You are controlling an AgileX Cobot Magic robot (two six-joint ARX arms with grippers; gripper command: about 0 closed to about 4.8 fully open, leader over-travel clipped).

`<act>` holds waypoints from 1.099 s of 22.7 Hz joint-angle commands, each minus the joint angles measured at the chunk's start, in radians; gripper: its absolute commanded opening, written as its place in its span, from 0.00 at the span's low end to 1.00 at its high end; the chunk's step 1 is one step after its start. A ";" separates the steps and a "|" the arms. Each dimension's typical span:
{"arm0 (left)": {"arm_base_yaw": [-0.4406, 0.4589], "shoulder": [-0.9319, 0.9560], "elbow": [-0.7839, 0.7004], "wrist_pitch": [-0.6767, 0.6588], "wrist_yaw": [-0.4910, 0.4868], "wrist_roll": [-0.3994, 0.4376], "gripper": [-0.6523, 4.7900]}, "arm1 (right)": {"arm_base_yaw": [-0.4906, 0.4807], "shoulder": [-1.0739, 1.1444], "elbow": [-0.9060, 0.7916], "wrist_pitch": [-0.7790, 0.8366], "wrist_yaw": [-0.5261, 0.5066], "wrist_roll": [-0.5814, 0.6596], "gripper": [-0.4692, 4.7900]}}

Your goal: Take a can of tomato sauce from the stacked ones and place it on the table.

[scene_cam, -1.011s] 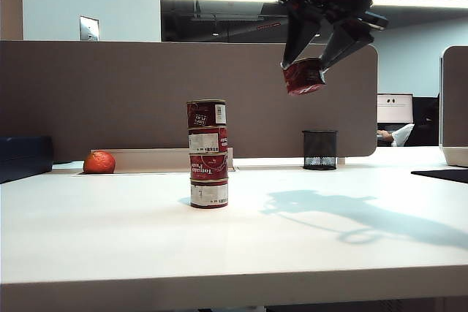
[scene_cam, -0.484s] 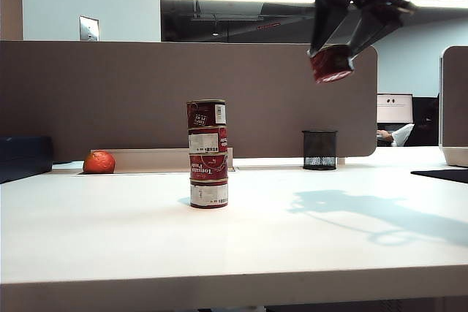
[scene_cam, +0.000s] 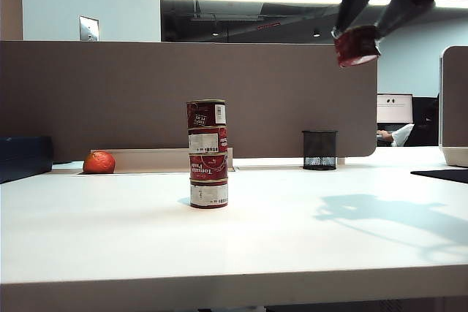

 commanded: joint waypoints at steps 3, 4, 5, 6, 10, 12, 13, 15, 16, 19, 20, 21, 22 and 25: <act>0.001 0.001 0.003 0.013 0.000 -0.002 0.11 | -0.001 -0.071 -0.138 0.126 0.005 0.029 0.37; 0.001 0.001 0.003 0.013 0.000 -0.002 0.11 | -0.001 -0.074 -0.147 0.126 0.006 0.037 0.37; 0.001 0.001 0.003 0.013 0.000 -0.002 0.11 | -0.001 -0.074 -0.154 0.127 0.005 0.039 0.37; 0.001 0.001 0.003 0.013 0.000 -0.002 0.11 | -0.001 -0.075 -0.163 0.129 0.006 0.038 0.37; 0.001 0.001 0.003 0.013 0.000 -0.003 0.11 | -0.013 -0.080 -0.209 0.155 0.009 0.041 0.37; 0.001 0.001 0.003 0.013 0.000 -0.003 0.11 | -0.021 -0.087 -0.230 0.176 0.009 0.042 0.37; 0.001 0.001 0.003 0.013 0.000 -0.003 0.11 | -0.026 -0.096 -0.245 0.187 0.010 0.042 0.37; 0.001 0.001 0.003 0.013 0.000 -0.003 0.11 | -0.034 -0.115 -0.272 0.206 0.009 0.042 0.37; 0.001 0.001 0.003 0.013 0.000 -0.003 0.11 | -0.038 -0.123 -0.284 0.216 0.009 0.042 0.37; 0.001 0.001 0.003 0.013 0.001 -0.003 0.11 | -0.057 -0.153 -0.328 0.251 0.009 0.042 0.37; 0.001 0.001 0.003 0.013 0.001 -0.003 0.11 | -0.066 -0.161 -0.343 0.265 0.009 0.042 0.37; 0.001 0.001 0.003 0.013 0.001 -0.003 0.11 | -0.075 -0.169 -0.358 0.278 0.008 0.042 0.37; 0.001 0.001 0.003 0.013 0.000 -0.003 0.11 | -0.086 -0.180 -0.375 0.289 0.005 0.042 0.37; 0.001 0.001 0.003 0.013 0.001 -0.003 0.11 | -0.101 -0.196 -0.415 0.317 0.002 0.042 0.37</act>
